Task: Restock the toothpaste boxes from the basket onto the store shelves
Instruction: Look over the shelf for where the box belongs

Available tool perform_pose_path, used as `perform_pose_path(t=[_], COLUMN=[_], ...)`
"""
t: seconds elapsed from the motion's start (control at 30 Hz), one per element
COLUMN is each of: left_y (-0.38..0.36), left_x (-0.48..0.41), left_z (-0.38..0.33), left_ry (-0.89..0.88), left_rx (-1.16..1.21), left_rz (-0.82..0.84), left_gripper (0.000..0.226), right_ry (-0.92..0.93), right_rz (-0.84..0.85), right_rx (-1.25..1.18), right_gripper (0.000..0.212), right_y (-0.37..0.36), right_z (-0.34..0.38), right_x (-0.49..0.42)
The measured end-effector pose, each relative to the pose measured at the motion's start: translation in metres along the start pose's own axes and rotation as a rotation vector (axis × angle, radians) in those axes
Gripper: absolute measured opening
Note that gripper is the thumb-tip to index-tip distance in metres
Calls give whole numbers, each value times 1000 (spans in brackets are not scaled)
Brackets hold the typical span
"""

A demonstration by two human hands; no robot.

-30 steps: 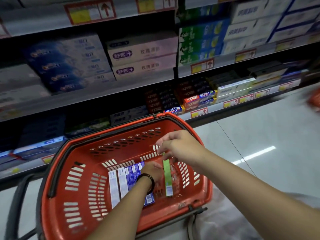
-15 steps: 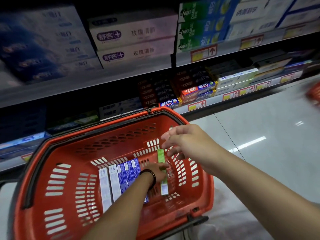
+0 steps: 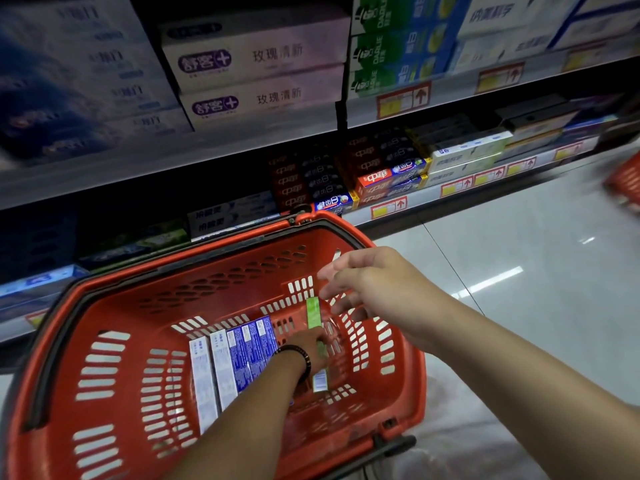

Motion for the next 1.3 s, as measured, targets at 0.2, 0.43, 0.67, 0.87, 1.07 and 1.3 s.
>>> perform_pose_path(t=[0.2, 0.43, 0.67, 0.87, 1.07, 1.3], left_y=[0, 8, 21, 39, 62, 80], left_x=[5, 10, 21, 35, 61, 107], left_z=[8, 9, 10, 20, 28, 26], left_ry=[33, 59, 119, 145, 107, 40], left_rx=[68, 56, 263, 384, 417, 471], left_rz=[-141, -174, -139, -53, -1, -30], left_gripper=[22, 33, 34, 47, 20, 36], right_ry=[9, 9, 37, 66, 88, 95], right_rz=[-3, 1, 2, 15, 34, 49], right_rx=[-3, -32, -20, -19, -35, -27], right_gripper=[17, 16, 16, 16, 16, 17], right_y=[0, -2, -1, -2, -5, -10], right_z=[2, 3, 11, 18, 26, 30], right_x=[-1, -4, -4, -2, 0, 4])
Point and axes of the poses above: each hand's wrist, its own x-axis away from the middle knuckle, its own y-axis out of the back of the hand, z = x × y, the point moved 1 cm from there along -x, towards the middle knuckle, and after that the axes turned 6 degrees about -x, right-handed, at the moved point
